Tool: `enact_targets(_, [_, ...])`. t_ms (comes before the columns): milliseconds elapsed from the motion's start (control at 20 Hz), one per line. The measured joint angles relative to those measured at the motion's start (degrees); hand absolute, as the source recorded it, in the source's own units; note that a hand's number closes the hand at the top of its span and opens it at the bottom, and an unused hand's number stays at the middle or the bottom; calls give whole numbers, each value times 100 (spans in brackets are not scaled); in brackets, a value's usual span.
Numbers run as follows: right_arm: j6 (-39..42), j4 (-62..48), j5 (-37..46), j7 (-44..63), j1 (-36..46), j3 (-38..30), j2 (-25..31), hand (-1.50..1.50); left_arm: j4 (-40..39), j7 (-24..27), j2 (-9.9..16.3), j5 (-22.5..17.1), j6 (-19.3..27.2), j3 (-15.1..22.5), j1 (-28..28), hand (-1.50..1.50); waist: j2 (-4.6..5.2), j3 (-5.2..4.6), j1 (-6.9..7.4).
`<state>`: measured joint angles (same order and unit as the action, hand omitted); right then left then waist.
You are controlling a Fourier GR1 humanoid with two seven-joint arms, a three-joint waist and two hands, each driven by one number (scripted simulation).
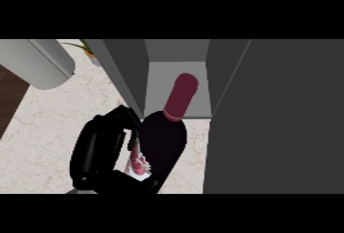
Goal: Pick up the wine, place it into the cabinet and close the cabinet
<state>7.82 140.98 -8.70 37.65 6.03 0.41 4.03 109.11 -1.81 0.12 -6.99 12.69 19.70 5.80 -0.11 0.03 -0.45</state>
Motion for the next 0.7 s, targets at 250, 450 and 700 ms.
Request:
enact_targets(250, [41, 15, -12, -59, -123, 74, -53, -150, -275, -343, -7, 92, 1003, 509, 832, 150, 1, 0, -23])
enact_targets(450, [69, 33, -18, -75, -171, 81, -47, -150, -551, -448, -9, 177, 1571, 721, 1329, 150, 2, -1, -20])
enact_targets(700, [58, 32, -9, -3, -66, 102, -19, -150, -982, -539, -10, 147, 2253, 924, 1970, 150, 4, -1, -21])
